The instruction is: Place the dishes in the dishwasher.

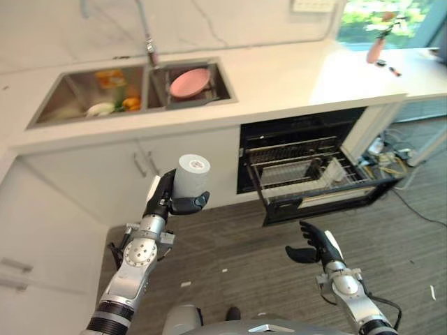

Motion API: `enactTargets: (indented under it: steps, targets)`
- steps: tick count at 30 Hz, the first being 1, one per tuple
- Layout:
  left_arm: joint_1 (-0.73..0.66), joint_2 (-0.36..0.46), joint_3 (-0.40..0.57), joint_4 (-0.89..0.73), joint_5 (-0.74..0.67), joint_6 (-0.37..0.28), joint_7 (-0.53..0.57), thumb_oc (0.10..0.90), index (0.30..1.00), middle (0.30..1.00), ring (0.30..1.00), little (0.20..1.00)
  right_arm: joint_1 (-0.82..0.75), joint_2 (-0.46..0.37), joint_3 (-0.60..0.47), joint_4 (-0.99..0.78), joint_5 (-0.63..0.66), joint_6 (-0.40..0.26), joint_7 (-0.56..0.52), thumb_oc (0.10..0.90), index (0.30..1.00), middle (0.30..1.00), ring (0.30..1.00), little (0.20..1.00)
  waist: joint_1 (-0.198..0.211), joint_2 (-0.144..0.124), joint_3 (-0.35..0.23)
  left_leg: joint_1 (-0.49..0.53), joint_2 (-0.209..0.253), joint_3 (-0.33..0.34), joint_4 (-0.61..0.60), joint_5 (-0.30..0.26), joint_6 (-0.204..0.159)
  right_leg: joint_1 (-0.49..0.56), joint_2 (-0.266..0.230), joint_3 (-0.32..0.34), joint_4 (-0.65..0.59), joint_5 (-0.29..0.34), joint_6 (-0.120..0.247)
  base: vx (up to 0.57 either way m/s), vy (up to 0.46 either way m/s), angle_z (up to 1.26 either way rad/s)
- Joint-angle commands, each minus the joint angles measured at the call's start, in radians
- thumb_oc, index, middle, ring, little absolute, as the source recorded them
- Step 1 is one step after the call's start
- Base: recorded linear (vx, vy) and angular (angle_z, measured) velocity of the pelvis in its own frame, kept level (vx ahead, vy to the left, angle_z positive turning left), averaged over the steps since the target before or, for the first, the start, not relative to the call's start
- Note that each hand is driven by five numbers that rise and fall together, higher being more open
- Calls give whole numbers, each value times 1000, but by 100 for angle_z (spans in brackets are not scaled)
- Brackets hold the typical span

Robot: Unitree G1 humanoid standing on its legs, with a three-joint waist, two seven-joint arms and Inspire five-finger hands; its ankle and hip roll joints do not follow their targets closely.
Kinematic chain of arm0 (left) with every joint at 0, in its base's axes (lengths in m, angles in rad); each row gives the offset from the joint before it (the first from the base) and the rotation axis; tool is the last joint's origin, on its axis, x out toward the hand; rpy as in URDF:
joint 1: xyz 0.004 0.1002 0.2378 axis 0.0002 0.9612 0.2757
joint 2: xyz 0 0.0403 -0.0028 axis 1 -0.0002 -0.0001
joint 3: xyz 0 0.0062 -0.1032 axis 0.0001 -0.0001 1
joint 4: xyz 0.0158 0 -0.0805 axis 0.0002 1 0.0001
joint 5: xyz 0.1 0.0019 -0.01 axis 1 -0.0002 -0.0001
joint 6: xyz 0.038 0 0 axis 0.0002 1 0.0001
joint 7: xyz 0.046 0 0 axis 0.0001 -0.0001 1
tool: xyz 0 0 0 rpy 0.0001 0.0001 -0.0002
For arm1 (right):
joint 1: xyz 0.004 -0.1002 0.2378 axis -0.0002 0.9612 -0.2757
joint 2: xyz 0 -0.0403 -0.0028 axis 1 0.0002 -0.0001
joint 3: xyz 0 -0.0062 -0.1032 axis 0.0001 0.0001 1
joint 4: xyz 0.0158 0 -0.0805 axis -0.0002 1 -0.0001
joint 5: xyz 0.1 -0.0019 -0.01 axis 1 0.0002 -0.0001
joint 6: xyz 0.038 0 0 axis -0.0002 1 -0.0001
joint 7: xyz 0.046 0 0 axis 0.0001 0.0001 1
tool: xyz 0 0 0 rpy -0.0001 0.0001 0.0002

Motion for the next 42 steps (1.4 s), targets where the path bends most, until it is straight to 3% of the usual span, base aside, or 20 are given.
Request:
enactTargets:
  steps: [1,3,4,5,7,12,16,18,21,23,27,30,32,35,37,40,41,42]
  targets:
    - [-66,20,44,-88,-50,-115,62,400,300,300,300,300,-61,-69,-40,-111,-52,-95,-49,800,900,900,900,900,73,-7,-2,120,6,-35,-117,127,2,22,-133,1,-5,-7,189,123,158,-76]
    - [-69,19,46,-86,-53,-119,66,400,300,300,300,300,-67,-74,-41,-128,-56,-99,-52,800,900,900,900,900,73,1,-5,129,12,-67,-166,149,-2,21,-134,17,-7,-10,192,167,267,-100]
    - [-83,12,43,-76,-54,-123,73,400,300,300,300,300,-61,-95,-65,-186,-76,-110,-59,800,900,900,900,900,55,38,-14,172,63,-77,-272,187,-23,37,-139,34,-5,-29,207,257,451,-109]
    - [-91,4,29,-68,-55,-121,70,400,300,300,300,300,-41,-93,-85,-206,-83,-114,-65,800,900,900,900,900,45,55,-21,204,78,-54,-315,202,-36,48,-142,29,-8,-39,214,282,521,-82]
    - [-100,1,12,-61,-53,-118,66,400,300,300,300,300,-28,-93,-107,-228,-81,-119,-71,800,900,900,900,900,29,69,-38,246,60,-46,-366,197,-34,48,-159,36,-5,-33,226,134,294,-42]
    - [-110,24,19,-70,-56,-118,50,400,300,300,300,300,-28,-65,-143,-308,-59,-125,-59,800,900,900,900,900,21,66,-50,306,-1,10,-411,160,21,13,-220,95,29,-15,270,93,354,-27]
    - [-121,43,34,-87,-64,-119,50,400,300,300,300,300,-85,-42,-138,-331,-44,-132,-63,800,900,900,900,900,41,62,-13,294,-27,64,-364,118,72,-96,-240,136,202,-21,302,-21,233,-69]
    - [-124,49,39,-87,-67,-120,50,400,300,300,300,300,-99,-28,-137,-327,-30,-131,-65,800,900,900,900,900,46,57,-4,294,-38,73,-356,106,84,-126,-253,139,235,8,314,0,107,-65]
    - [-128,50,41,-89,-68,-120,49,400,300,300,300,300,-99,-19,-143,-341,-5,-131,-56,800,900,900,900,900,46,57,-7,298,-41,75,-353,93,87,-127,-275,137,191,30,317,49,-4,-15]
    - [-137,55,39,-97,-72,-121,48,400,300,300,300,300,-100,-17,-156,-355,13,-134,-53,800,900,900,900,900,41,64,-5,291,-28,58,-343,79,80,-173,-323,128,122,93,312,85,-93,-3]
    - [-152,59,37,-95,-62,-121,62,400,300,300,300,300,-81,-9,-166,-390,18,-137,-48,800,900,900,900,900,25,57,8,297,-10,29,-316,56,61,-204,-364,127,77,140,326,153,-163,27]
    - [-149,70,42,-97,-60,-124,65,400,300,300,300,300,-79,-18,-170,-418,15,-143,-47,800,900,900,900,900,31,34,3,315,7,34,-313,49,42,-186,-369,87,83,166,341,142,-243,43]
    - [-140,71,50,-99,-60,-122,62,400,300,300,300,300,-74,-25,-172,-438,10,-140,-44,800,900,900,900,900,34,23,-12,336,33,41,-317,44,22,-148,-352,45,56,138,346,183,-301,0]
    - [-130,50,62,-96,-76,-126,68,400,300,300,300,300,-46,-32,-175,-480,31,-154,-32,800,900,900,900,900,25,26,-32,351,97,33,-317,57,-14,-116,-291,43,38,86,316,167,-334,-7]
    - [-137,36,55,-95,-94,-133,67,400,300,300,300,300,-43,-43,-179,-508,51,-175,-33,800,900,900,900,900,21,30,-28,323,120,12,-263,96,-25,-94,-259,44,25,64,290,65,-294,-10]
    - [-168,14,33,-79,-129,-143,72,400,300,300,300,300,-44,-63,-189,-541,60,-191,-45,800,900,900,900,900,13,26,-6,229,122,25,-147,169,-31,-63,-247,7,-3,46,261,-41,-206,4]
    - [-166,10,22,-70,-131,-138,68,400,300,300,300,300,-51,-70,-186,-545,58,-196,-53,800,900,900,900,900,18,30,-3,202,88,12,-175,152,-19,-59,-244,-7,-18,43,261,-23,-73,41]
    - [-167,9,21,-68,-131,-138,68,400,300,300,300,300,-50,-71,-187,-544,58,-196,-54,800,900,900,900,900,18,29,-3,203,86,12,-176,151,-18,-57,-246,-8,-20,42,263,8,-68,42]
